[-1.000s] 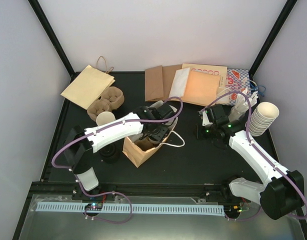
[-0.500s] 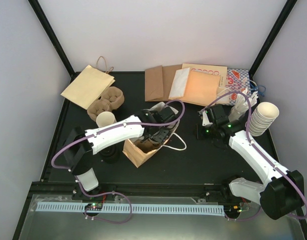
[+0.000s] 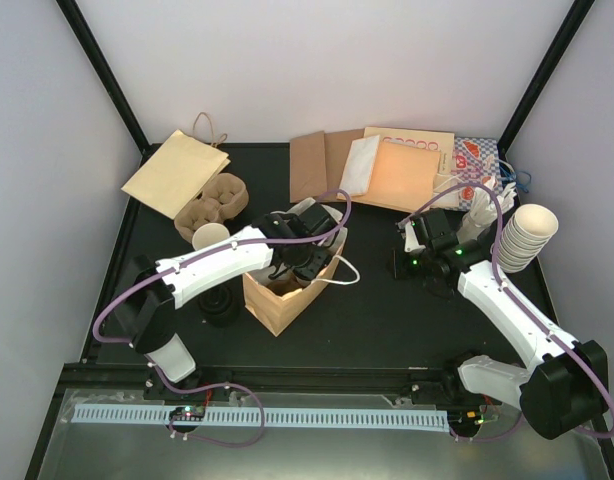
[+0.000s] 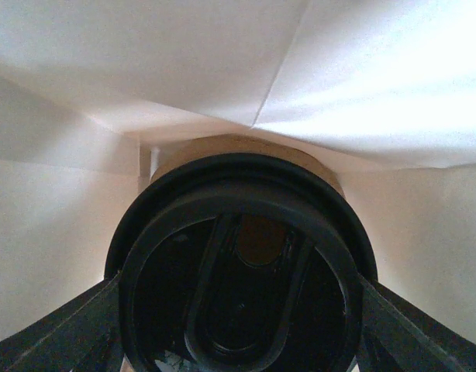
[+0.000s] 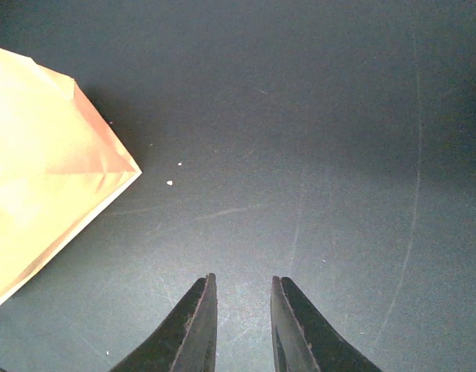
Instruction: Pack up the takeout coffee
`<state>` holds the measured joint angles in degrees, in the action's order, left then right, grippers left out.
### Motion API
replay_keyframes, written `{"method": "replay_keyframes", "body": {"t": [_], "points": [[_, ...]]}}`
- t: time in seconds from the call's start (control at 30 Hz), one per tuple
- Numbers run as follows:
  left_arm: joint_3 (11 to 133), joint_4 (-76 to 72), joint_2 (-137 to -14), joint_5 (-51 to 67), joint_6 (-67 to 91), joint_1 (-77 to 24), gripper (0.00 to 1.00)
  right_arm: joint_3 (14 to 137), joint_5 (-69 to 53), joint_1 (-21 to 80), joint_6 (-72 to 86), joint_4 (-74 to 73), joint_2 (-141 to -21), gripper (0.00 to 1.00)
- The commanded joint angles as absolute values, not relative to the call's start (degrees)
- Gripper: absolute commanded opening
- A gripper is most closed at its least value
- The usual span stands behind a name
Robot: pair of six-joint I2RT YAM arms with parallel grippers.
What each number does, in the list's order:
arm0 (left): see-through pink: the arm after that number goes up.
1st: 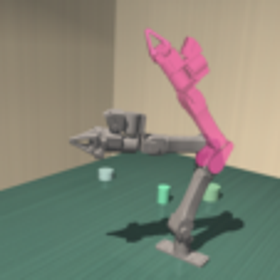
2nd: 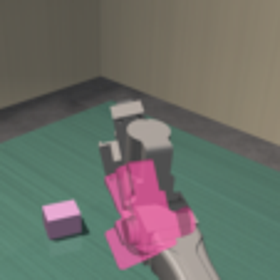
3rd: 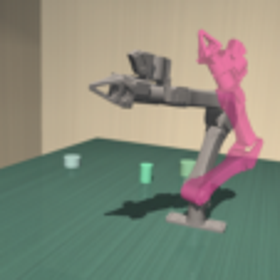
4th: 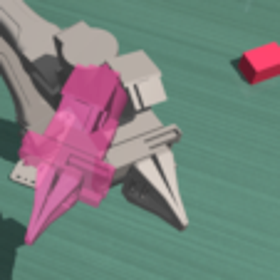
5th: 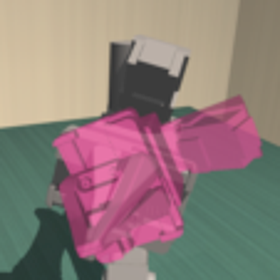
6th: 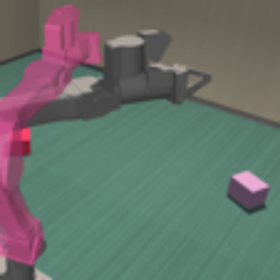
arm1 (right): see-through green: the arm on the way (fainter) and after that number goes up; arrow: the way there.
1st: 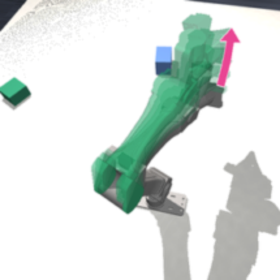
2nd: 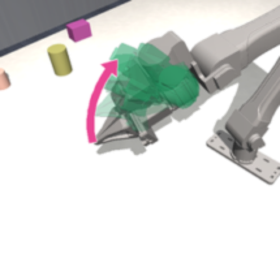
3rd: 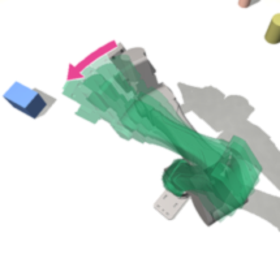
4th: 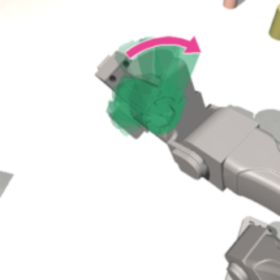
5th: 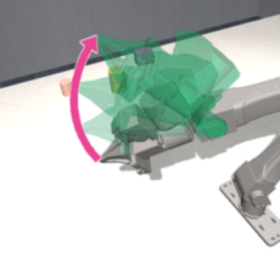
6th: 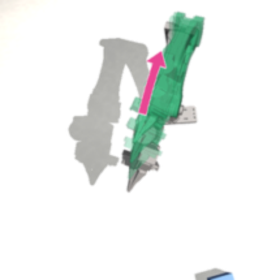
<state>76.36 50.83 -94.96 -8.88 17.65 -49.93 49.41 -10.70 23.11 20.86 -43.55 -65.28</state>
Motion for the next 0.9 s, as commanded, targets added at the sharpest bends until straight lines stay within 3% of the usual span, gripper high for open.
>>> {"method": "replay_keyframes", "body": {"t": [0.0,0.17,0.27,0.47,0.7,0.87], "points": [[72.4,60.8,-99.5,-8.0,16.5,-49.6,0.33,49.8,-10.8,22.9,20.6,-43.9,-64.7,0.23],[74.1,61.7,-98.8,-8.3,16.7,-49.6,0.34,50.0,-10.7,22.9,20.5,-44.3,-64.4,0.23],[75.9,62.7,-98.1,-8.6,16.9,-49.6,0.4,50.0,-10.7,22.9,20.6,-44.4,-64.5,0.23],[80.8,65.5,-95.4,-9.8,17.5,-49.6,0.62,50.3,-10.8,22.9,20.5,-44.6,-64.4,0.23],[85.0,67.3,-92.3,-9.7,17.6,-49.6,0.97,50.6,-11.1,22.9,20.5,-44.6,-64.7,0.23],[85.6,67.4,-91.4,-8.4,17.3,-49.6,0.99,50.7,-11.3,22.9,20.4,-44.6,-64.8,0.23]]}}
